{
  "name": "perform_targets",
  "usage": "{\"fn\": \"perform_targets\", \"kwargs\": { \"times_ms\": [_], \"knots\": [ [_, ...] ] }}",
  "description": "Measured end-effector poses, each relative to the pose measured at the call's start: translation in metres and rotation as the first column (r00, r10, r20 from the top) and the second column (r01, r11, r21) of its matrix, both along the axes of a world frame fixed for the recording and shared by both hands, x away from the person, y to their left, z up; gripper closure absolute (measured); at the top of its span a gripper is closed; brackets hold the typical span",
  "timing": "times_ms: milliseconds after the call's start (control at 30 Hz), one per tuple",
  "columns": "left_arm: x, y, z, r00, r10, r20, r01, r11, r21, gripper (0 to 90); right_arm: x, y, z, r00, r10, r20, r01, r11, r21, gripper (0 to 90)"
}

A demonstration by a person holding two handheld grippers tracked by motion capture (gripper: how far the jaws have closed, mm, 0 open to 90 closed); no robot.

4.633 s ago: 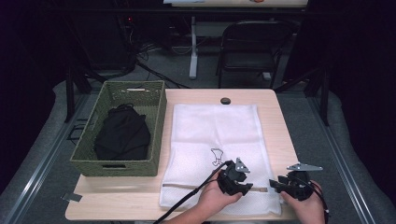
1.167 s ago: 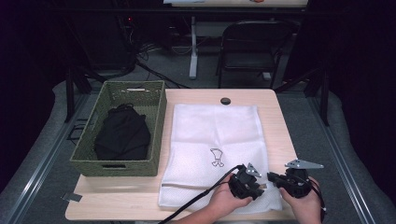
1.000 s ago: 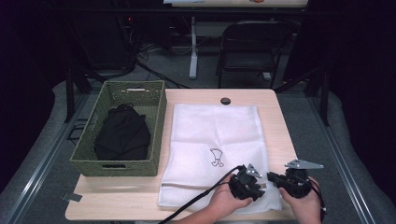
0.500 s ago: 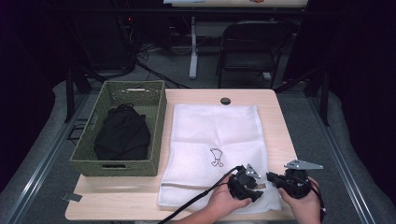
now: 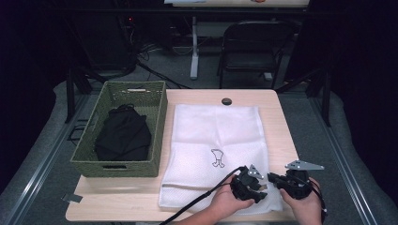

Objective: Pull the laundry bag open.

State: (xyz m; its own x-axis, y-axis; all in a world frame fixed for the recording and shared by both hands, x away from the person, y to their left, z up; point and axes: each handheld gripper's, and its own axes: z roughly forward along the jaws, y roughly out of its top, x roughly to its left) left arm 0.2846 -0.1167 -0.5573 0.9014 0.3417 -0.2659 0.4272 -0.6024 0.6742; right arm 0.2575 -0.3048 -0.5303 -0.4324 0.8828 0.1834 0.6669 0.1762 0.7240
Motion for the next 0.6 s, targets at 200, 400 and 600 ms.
{"fn": "perform_targets", "kwargs": {
  "times_ms": [200,400,600],
  "knots": [
    [-0.0007,0.0011,0.0015,1.0,0.006,0.004,-0.006,1.0,0.003,64.1,-0.0004,-0.0005,0.0009,1.0,-0.002,0.001,0.002,1.0,-0.003,88.5],
    [-0.0011,0.0032,0.0014,0.9999,-0.001,-0.01,0.001,0.9997,-0.025,67.1,-0.0004,-0.0015,0.0004,1.0,0.0,0.003,0.0,1.0,-0.001,88.5],
    [-0.0023,0.0028,0.0013,1.0,0.003,-0.009,-0.004,0.9996,-0.029,67.5,-0.0008,-0.0007,0.0008,1.0,-0.001,0.004,0.001,1.0,-0.001,88.5]
  ]
}}
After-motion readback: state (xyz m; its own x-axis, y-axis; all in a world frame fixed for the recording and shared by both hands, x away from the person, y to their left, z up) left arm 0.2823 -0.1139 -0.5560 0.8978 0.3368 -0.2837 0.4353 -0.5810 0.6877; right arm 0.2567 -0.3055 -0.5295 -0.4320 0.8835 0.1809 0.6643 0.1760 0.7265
